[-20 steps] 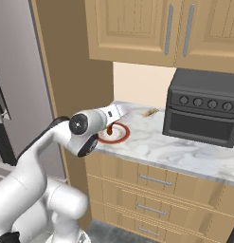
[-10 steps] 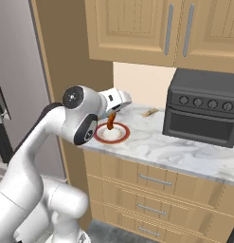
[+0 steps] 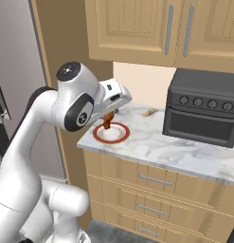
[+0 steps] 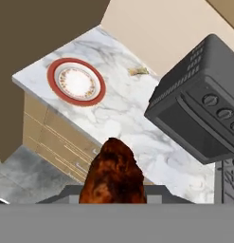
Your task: Pick the chicken drumstick from the counter and place it in the microwave. Then turn on the microwave.
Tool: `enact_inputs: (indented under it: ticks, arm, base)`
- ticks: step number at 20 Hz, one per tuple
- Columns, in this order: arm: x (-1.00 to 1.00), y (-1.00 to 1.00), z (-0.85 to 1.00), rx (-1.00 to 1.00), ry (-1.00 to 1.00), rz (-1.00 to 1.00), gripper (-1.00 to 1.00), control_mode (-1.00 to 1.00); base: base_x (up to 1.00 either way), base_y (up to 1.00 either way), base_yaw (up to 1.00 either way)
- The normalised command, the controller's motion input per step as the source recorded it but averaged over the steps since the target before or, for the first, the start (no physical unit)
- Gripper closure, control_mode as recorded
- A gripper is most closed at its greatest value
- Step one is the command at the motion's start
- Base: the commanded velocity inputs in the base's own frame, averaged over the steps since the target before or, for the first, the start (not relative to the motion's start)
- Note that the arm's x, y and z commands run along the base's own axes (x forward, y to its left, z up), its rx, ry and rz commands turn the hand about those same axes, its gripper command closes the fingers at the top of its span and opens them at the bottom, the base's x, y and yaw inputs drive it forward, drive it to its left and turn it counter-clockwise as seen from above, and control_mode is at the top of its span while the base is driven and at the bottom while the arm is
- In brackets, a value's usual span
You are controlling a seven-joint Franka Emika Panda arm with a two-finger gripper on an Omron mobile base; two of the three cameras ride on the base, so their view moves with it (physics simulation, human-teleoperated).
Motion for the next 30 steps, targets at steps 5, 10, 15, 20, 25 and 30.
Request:
enact_inputs:
  ticks: [5, 10, 15, 20, 25, 30]
  arm:
    - [-0.55, 0.11, 0.03, -0.01, 0.0, 0.0, 1.0, -1.0]
    - [-0.51, 0.22, 0.1, -0.01, -0.07, 0.0, 1.0, -1.0]
    - [-0.38, 0.31, 0.1, -0.02, -0.11, -0.02, 1.0, -1.0]
    - [-0.33, 0.28, 0.2, -0.01, -0.09, -0.02, 1.0, -1.0]
    - [-0.28, 0.22, 0.3, 0.0, -0.04, -0.01, 1.0, -1.0]
    - [-0.24, 0.18, 0.3, 0.0, 0.0, 0.0, 1.0, -1.0]
  base:
    - [0.0, 0.0, 0.0]
    - [0.0, 0.0, 0.0]
    - [0.0, 0.0, 0.0]
    - [0.0, 0.0, 0.0]
    - [0.0, 0.0, 0.0]
    - [0.0, 0.0, 0.0]
